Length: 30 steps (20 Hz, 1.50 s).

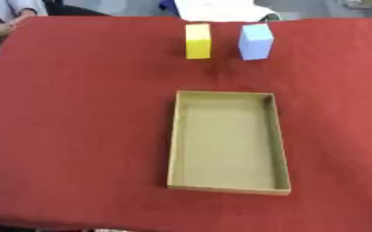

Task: Pick up objects on the table and place them in the box.

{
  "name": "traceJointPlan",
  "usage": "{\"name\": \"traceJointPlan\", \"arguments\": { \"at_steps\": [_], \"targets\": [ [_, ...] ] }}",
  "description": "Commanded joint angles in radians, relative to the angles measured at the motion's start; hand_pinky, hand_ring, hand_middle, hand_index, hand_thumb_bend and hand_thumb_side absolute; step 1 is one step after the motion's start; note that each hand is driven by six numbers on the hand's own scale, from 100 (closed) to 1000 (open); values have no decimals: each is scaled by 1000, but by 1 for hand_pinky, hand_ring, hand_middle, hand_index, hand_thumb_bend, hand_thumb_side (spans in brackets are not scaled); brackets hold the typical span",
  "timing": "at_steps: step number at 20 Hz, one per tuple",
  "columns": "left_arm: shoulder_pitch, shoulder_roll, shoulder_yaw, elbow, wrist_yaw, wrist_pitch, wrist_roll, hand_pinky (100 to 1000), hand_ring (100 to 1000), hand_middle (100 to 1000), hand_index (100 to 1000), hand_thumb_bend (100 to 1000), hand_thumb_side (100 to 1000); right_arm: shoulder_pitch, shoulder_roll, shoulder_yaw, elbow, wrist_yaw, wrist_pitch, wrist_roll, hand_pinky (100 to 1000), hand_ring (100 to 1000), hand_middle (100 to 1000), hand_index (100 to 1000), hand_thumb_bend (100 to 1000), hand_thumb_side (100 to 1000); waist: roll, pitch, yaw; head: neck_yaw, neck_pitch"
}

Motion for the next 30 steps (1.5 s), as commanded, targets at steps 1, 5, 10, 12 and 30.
{"name": "traceJointPlan", "arguments": {
  "at_steps": [1, 5, 10, 12, 30],
  "targets": [
    [-3, 33, -4, -14, 7, -1, -9, 818, 693, 649, 795, 276, 715, -68, 19, -5, 65, 50, 45, 30, 769, 789, 721, 835, 100, 978, -1, -22, 2, -6, 9],
    [-7, 37, -7, -14, 10, -2, -14, 818, 693, 649, 795, 273, 717, -157, 87, -18, 154, 105, 89, 47, 779, 805, 737, 848, 100, 1000, -3, -19, 6, -12, 6],
    [-16, 43, -10, -14, 11, -5, -18, 818, 693, 649, 795, 270, 719, -264, 158, -21, 261, 170, 106, 59, 785, 813, 746, 854, 100, 1000, -8, -4, 10, -18, -11],
    [-21, 45, -11, -14, 11, -6, -19, 818, 693, 649, 795, 271, 719, -308, 185, -20, 305, 197, 109, 54, 786, 816, 752, 856, 100, 1000, -10, 4, 9, -24, -23],
    [-47, 50, -12, -14, 8, -8, -16, 818, 691, 650, 794, 262, 731, -505, 246, 83, 709, 446, -82, 165, 830, 882, 836, 915, 100, 1000, -31, 52, 10, -76, -93]
  ]
}}
